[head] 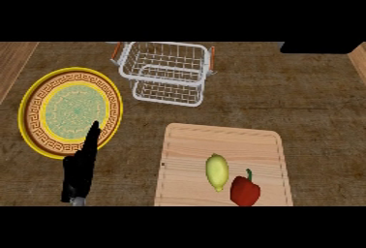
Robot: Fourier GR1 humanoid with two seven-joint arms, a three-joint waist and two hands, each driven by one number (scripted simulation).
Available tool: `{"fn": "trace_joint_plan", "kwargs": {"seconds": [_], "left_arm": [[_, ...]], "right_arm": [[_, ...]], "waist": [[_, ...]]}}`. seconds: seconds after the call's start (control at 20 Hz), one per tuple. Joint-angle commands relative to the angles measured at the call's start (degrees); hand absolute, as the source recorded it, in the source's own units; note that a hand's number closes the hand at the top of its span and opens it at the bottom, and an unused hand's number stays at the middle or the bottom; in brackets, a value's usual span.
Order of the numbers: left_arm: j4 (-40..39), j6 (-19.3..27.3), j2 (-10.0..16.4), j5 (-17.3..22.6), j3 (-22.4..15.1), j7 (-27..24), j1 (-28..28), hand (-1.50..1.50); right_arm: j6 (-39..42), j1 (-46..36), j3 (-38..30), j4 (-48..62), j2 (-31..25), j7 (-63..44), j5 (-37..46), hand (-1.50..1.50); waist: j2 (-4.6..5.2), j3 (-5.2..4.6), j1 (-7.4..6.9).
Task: Pick the lemon from the cutting board and place it in the tiered basket
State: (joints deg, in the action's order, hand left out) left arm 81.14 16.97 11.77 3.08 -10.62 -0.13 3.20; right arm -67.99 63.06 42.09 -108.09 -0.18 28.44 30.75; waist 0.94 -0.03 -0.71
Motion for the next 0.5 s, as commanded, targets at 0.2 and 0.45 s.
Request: {"fn": "trace_joint_plan", "kwargs": {"seconds": [0.2, 0.45], "left_arm": [[0.59, -0.94, 0.81, -0.28, -0.18, 1.35, 0.36, 0.00], [-0.33, -0.51, -0.41, -0.67, -0.58, 0.79, -0.07, 0.00]], "right_arm": [[-7.18, 1.57, -1.31, 4.08, 0.18, -14.13, 12.52, -1.50], [-4.36, 0.42, -2.89, 4.31, 0.18, -22.51, 17.66, -1.50]], "waist": [[0.87, -0.22, -1.06], [1.17, -0.25, -0.95]]}}
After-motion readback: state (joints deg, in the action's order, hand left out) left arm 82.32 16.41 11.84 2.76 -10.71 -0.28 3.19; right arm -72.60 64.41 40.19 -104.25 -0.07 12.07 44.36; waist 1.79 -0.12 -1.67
